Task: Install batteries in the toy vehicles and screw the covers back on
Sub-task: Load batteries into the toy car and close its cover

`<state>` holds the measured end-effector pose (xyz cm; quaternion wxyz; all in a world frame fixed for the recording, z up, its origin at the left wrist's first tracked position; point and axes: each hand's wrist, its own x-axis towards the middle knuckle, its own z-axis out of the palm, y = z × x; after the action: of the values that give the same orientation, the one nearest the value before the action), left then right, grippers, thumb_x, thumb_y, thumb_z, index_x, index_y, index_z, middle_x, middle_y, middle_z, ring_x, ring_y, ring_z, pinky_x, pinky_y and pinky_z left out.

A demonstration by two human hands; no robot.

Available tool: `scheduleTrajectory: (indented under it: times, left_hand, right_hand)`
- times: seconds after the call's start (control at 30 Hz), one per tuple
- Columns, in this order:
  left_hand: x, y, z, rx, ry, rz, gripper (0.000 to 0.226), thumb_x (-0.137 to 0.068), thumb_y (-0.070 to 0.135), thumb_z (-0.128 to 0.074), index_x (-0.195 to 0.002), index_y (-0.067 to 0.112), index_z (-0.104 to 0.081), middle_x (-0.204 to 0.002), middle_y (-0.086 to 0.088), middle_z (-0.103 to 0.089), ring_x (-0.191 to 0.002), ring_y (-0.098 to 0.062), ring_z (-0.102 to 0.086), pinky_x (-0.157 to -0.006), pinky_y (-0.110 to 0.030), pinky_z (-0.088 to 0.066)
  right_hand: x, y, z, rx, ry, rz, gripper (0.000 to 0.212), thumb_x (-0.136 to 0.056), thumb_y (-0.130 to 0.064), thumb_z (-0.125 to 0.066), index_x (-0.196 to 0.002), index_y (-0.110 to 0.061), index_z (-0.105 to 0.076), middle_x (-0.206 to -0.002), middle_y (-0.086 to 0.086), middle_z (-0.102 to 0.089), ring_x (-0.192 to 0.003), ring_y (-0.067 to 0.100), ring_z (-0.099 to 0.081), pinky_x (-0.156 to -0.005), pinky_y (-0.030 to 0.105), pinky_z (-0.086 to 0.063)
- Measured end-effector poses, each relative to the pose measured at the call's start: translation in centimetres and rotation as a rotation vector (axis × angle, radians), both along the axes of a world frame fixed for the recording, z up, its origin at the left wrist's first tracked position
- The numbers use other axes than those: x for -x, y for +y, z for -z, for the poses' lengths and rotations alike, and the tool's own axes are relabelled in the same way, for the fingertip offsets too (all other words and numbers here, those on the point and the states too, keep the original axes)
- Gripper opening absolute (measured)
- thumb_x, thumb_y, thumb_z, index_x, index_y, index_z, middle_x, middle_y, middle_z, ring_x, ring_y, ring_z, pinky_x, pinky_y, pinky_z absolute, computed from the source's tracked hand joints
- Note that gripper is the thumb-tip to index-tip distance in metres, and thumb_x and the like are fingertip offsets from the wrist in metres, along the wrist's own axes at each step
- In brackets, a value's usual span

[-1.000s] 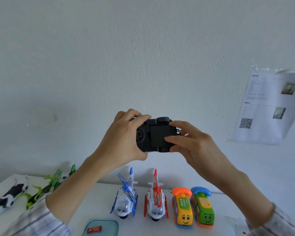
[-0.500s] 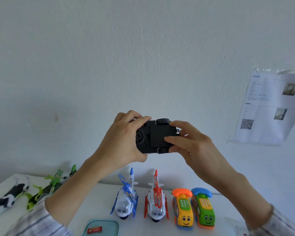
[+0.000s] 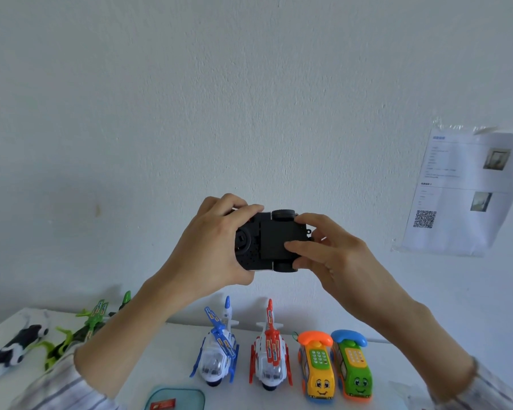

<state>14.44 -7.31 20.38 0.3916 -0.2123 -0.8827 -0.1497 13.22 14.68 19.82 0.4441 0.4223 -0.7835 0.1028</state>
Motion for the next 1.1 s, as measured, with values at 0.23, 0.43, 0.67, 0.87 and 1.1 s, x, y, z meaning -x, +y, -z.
scheduleTrajectory:
  times: [0.23, 0.43, 0.67, 0.87, 1.1]
  left_hand:
    - [-0.1, 0.3, -0.1, 0.019, 0.023, -0.010, 0.093, -0.043, 0.023, -0.086, -0.130, 0.015, -0.057, -0.113, 0.003, -0.053, -0.101, -0.020, -0.045, -0.081, -0.030, -0.043]
    - [-0.3, 0.3, -0.2, 0.011, 0.018, -0.004, 0.092, -0.043, 0.028, -0.080, -0.131, 0.016, -0.057, -0.112, 0.005, -0.052, -0.099, -0.017, -0.043, -0.079, -0.029, -0.042]
    - [-0.4, 0.5, -0.2, 0.003, -0.019, 0.000, 0.093, -0.044, 0.030, -0.079, -0.133, 0.018, -0.055, -0.114, 0.007, -0.050, -0.100, -0.013, -0.039, -0.081, -0.028, -0.042]
    - [-0.5, 0.7, -0.3, -0.007, 0.033, -0.006, 0.091, -0.042, 0.028, -0.081, -0.129, 0.017, -0.057, -0.112, 0.005, -0.052, -0.099, -0.018, -0.045, -0.080, -0.028, -0.043]
    - [-1.2, 0.8, -1.2, -0.005, 0.078, -0.012, 0.091, -0.041, 0.029, -0.082, -0.128, 0.017, -0.058, -0.111, 0.005, -0.053, -0.097, -0.018, -0.045, -0.078, -0.025, -0.039]
  right_hand:
    - [-0.4, -0.2, 0.4, 0.020, 0.019, 0.018, 0.033, -0.063, 0.004, -0.083, -0.093, -0.006, -0.074, -0.111, 0.023, -0.063, -0.071, 0.030, -0.065, -0.057, 0.034, -0.059]
    - [-0.7, -0.4, 0.4, 0.040, 0.047, 0.041, 0.033, -0.063, 0.006, -0.083, -0.092, -0.004, -0.073, -0.111, 0.024, -0.062, -0.069, 0.030, -0.063, -0.051, 0.036, -0.057]
    - [-0.7, 0.0, 0.1, 0.023, 0.013, 0.010, 0.032, -0.062, 0.005, -0.083, -0.091, -0.007, -0.074, -0.111, 0.023, -0.063, -0.070, 0.029, -0.064, -0.057, 0.030, -0.056]
    - [-0.6, 0.6, -0.1, 0.007, -0.020, -0.044, 0.031, -0.066, 0.004, -0.081, -0.093, -0.007, -0.073, -0.112, 0.022, -0.063, -0.075, 0.030, -0.067, -0.060, 0.031, -0.059]
    - [-1.0, 0.4, 0.1, 0.147, 0.082, -0.015, 0.022, -0.075, 0.004, -0.071, -0.095, -0.006, -0.071, -0.116, 0.023, -0.060, -0.078, 0.027, -0.062, -0.060, 0.031, -0.057]
